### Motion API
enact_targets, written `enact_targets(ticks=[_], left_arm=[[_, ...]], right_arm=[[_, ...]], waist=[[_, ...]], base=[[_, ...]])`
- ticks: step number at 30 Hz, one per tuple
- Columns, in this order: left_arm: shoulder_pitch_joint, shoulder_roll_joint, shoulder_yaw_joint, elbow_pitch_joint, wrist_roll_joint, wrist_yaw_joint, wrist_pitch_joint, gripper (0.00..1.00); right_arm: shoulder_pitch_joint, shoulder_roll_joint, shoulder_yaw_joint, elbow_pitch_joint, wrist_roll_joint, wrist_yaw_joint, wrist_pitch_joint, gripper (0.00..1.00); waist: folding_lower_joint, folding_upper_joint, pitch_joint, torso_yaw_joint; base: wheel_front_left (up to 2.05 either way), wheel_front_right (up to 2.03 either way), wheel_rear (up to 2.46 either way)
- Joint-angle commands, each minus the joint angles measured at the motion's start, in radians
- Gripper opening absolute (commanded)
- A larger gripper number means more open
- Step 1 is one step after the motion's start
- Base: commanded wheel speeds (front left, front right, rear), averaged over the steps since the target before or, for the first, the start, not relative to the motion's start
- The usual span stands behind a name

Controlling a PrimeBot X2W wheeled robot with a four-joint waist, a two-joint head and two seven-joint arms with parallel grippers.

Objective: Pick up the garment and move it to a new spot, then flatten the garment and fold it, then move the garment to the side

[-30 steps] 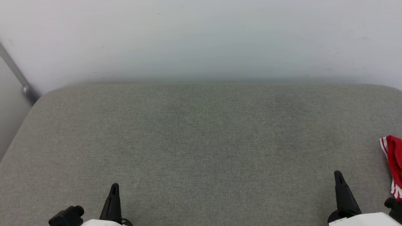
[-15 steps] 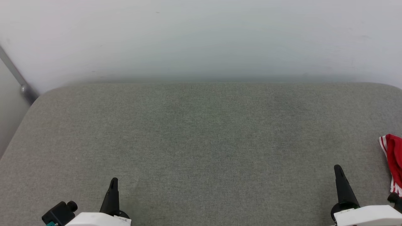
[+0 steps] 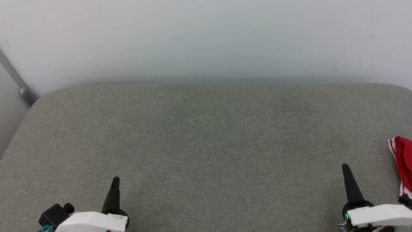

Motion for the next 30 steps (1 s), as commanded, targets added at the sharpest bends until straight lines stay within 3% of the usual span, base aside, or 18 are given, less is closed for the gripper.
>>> enact_targets(ticks=[1, 30], left_arm=[[-0.029, 0.003, 0.004, -0.005, -0.028, -0.007, 0.005, 0.00], [-0.089, 0.001, 0.040, 0.032, -0.321, -0.041, 0.080, 0.00]], right_arm=[[-0.022, -0.009, -0.002, -0.003, 0.028, 0.000, 0.007, 0.00], [-0.081, -0.006, -0.018, 0.031, 0.297, 0.000, 0.082, 0.00]], waist=[[0.0000, 0.0000, 0.000, 0.000], [0.0000, 0.0000, 0.011, -0.009]], base=[[0.00, 0.00, 0.00], [0.00, 0.00, 0.00]])
